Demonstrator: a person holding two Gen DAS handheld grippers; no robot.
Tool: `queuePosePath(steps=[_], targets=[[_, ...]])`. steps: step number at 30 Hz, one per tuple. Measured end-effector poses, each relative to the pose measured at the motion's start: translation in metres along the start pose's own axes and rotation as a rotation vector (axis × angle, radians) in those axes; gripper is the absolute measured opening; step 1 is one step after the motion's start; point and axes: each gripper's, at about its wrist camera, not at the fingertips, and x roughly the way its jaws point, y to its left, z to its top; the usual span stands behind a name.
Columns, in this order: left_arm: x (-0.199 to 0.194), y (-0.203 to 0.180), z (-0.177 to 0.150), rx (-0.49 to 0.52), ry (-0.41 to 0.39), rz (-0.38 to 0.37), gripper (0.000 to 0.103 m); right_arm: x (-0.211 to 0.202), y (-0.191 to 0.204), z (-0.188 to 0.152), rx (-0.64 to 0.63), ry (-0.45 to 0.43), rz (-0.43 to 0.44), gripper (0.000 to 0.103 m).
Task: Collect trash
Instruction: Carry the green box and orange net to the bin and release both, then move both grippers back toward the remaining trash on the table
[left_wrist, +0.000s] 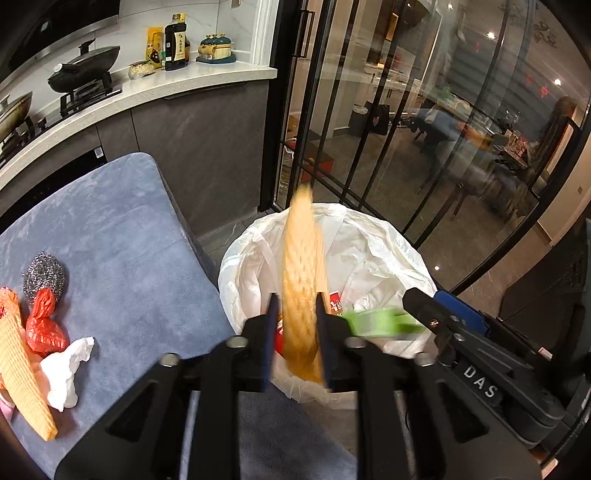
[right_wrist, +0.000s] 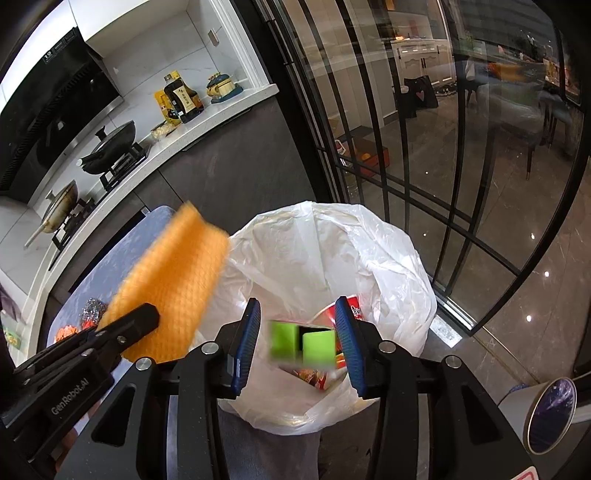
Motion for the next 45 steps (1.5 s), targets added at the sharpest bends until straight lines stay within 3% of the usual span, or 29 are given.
queuePosePath(steps=[3, 4, 15, 26, 35, 45], targets=[[-0.002, 0.000, 0.002, -0.003, -0.016, -0.001, 0.061, -0.004, 0.002, 0.002, -0.005, -0.018, -0.004, 0.042], [-0.004, -0.001, 0.002, -0.002, -0.026, 0.004, 0.064, -0.006, 0.003, 0.002, -0.007, -0.026, -0.006, 0.042], [-0.015, 0.015, 0.006, -0.037, -0.057, 0.015, 0.065, -0.029, 0.006, 0.007, -0.006, -0.087, -0.004, 0.051], [-0.042, 0.041, 0.006, -0.085, -0.108, 0.046, 0.070, -0.051, 0.035, 0.006, -0.044, -0.134, 0.021, 0.058], [-0.078, 0.083, -0.006, -0.162, -0.151, 0.090, 0.077, -0.068, 0.072, -0.004, -0.095, -0.157, 0.069, 0.063], [-0.123, 0.152, -0.039, -0.280, -0.189, 0.180, 0.085, -0.076, 0.135, -0.027, -0.187, -0.134, 0.151, 0.064]])
